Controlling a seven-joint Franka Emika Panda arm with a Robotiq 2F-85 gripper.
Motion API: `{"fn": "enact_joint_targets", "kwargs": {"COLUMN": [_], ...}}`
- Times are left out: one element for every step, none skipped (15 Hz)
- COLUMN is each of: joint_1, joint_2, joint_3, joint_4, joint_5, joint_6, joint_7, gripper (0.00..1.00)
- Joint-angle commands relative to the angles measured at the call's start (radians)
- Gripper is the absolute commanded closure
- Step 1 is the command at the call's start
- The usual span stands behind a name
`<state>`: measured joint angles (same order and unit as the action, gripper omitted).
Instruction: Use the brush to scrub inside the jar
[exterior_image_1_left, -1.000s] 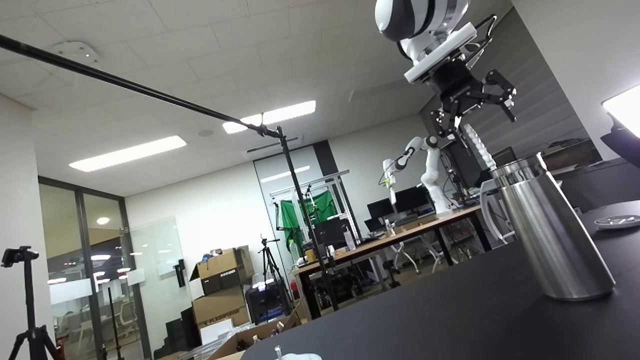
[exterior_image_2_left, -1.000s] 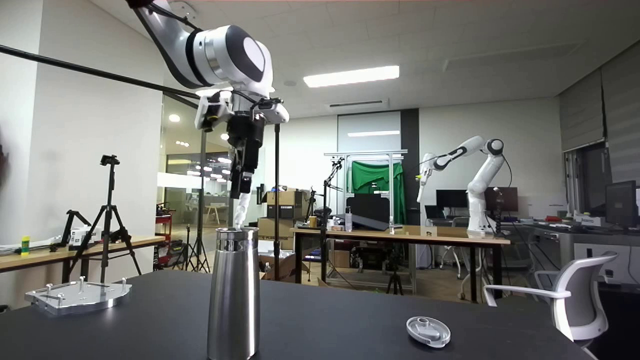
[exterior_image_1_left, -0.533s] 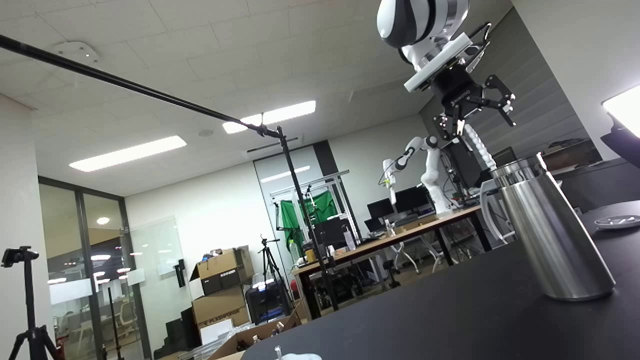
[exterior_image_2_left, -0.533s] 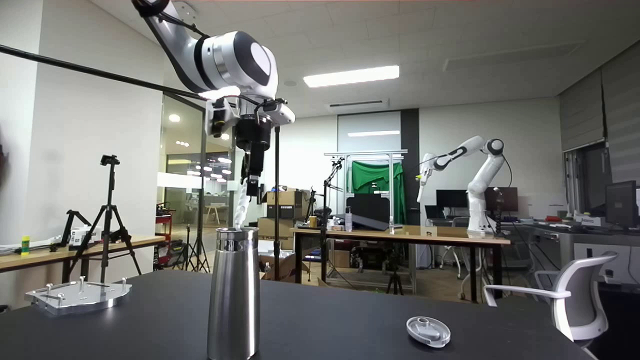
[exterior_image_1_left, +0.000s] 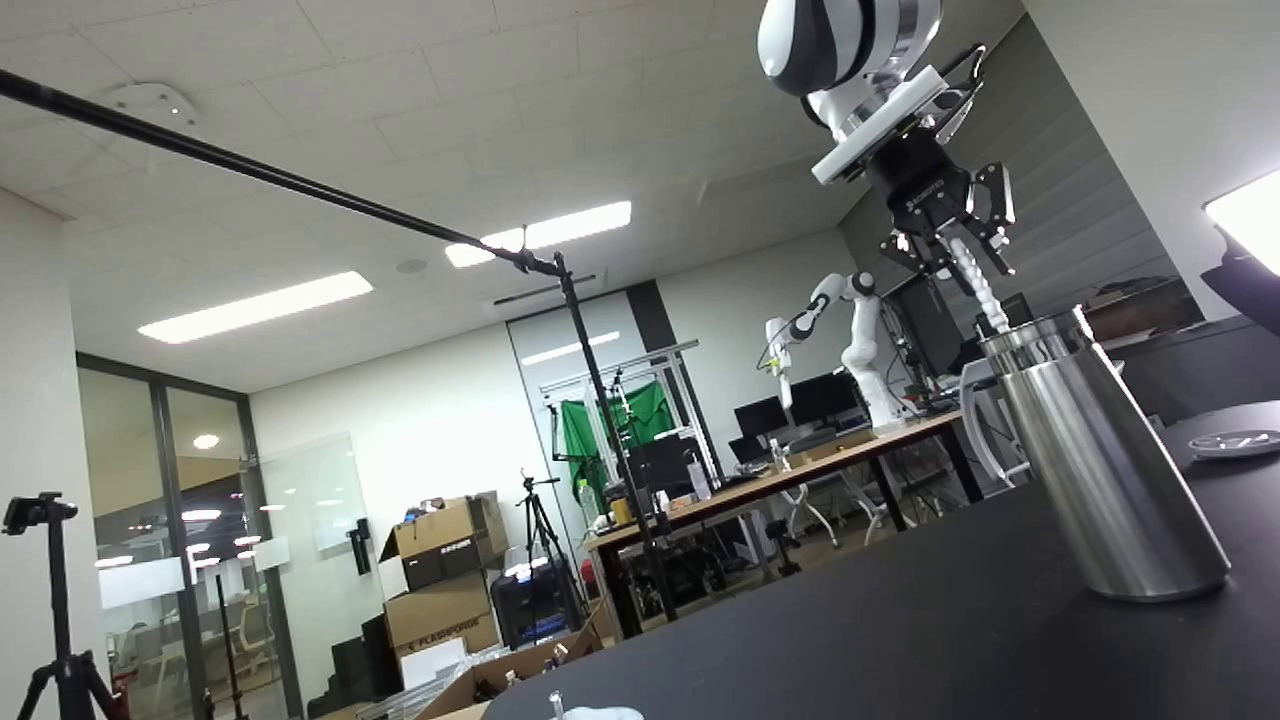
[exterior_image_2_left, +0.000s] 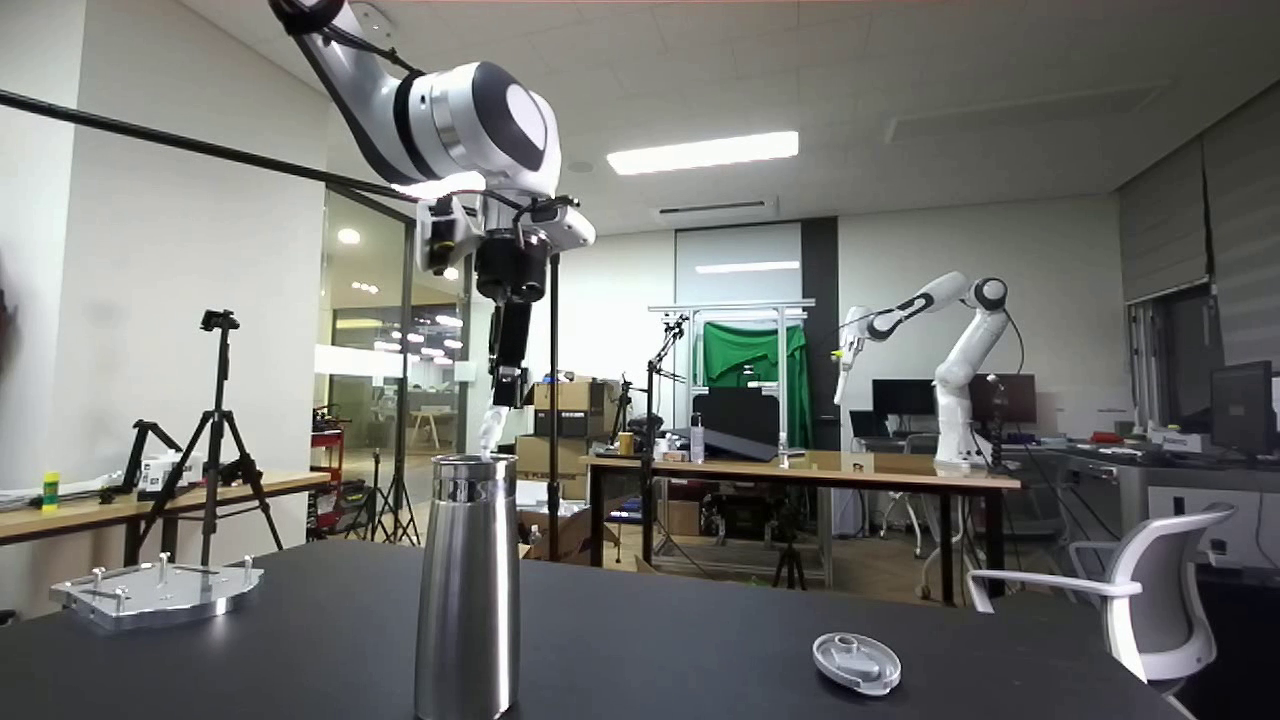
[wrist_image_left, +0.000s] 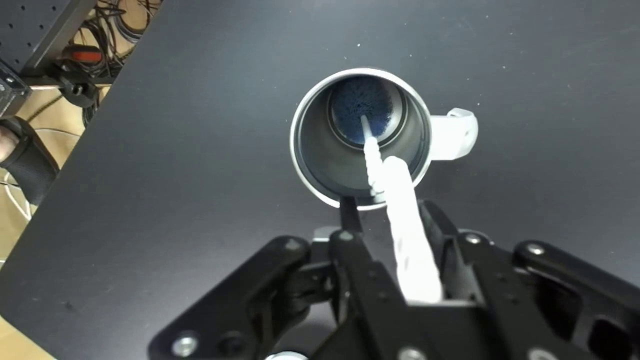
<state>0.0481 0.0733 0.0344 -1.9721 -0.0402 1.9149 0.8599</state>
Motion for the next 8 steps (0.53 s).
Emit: {"fn": "enact_joint_targets", "kwargs": {"joint_1": [0.003,0.002,0.0,0.0,-0.002,-0.004,-0.005,-0.009], "joint_2": [0.002,0.001,-0.001,-0.003,-0.01,-0.023,-0.035,-0.061], "joint_3": [-0.005,-0.005,-0.004,-0.004,-0.004,-0.003,-0.003,-0.003], "joint_4": [0.02,0.019,0.015,0.013,0.005,-0.01,-0.024,-0.055], "joint_5": [0.004,0.01,0.022,0.029,0.044,0.062,0.063,0.079], "joint_6": [-0.022,-0.021,-0.02,-0.018,-0.013,0.003,0.016,0.057], "joint_7": [0.014,0.006,-0.015,-0.023,-0.049,-0.096,-0.148,-0.242], "gripper": [0.95,0.99,1.0,0.96,0.96,0.96,0.96,0.96]}}
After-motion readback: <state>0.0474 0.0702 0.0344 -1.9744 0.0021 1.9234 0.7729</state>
